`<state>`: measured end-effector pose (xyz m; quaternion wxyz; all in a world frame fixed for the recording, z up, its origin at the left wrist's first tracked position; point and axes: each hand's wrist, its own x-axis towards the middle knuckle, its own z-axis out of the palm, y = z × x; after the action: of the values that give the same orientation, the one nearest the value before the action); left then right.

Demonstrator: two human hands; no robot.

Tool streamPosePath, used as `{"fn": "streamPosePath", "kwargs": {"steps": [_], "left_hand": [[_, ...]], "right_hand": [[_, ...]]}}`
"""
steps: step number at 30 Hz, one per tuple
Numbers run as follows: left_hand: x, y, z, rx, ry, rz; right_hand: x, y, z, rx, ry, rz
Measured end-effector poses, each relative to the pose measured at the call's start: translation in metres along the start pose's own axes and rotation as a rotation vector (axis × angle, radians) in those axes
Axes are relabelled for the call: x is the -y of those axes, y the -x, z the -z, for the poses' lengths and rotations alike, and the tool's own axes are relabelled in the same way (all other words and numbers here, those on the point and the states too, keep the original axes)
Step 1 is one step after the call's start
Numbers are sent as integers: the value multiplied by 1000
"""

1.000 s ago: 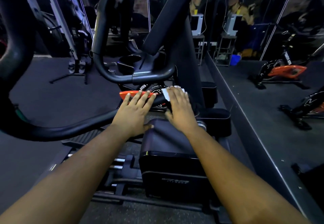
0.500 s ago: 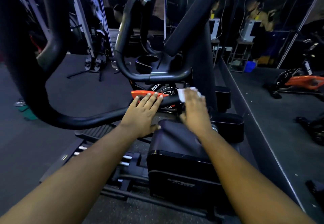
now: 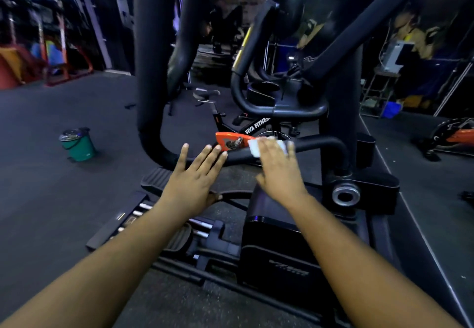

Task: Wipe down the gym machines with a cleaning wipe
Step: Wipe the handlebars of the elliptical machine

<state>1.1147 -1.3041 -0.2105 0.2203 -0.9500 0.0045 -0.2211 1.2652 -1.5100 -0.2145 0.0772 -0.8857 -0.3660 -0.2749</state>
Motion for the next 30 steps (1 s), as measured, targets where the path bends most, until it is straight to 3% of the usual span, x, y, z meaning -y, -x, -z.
{"fn": "streamPosePath", "kwargs": {"steps": [3, 7, 10, 13, 16, 21, 26, 30], "left_hand": [[20, 22, 0, -50, -108, -8], [45, 50, -3, -87, -178, -35], [63, 56, -1, -115, -194, -92], [71, 58, -2, -131, -197, -148], [82, 62, -9, -217, -142, -143], [101, 61, -27, -446, -67, -128], [114, 51, -28, -621, 134, -116], [120, 42, -28, -627, 272, -178]], "right_hand": [[26, 8, -3, -10, -78, -224], [124, 19, -13, 11, -208, 10], [144, 19, -26, -23, -141, 86], [121, 23, -28, -38, -64, -108], [120, 25, -24, -29, -155, -322], [182, 13, -20, -45, -232, -110], [208, -7, -7, -129, -426, -29], [201, 12, -22, -154, -229, -75]]}}
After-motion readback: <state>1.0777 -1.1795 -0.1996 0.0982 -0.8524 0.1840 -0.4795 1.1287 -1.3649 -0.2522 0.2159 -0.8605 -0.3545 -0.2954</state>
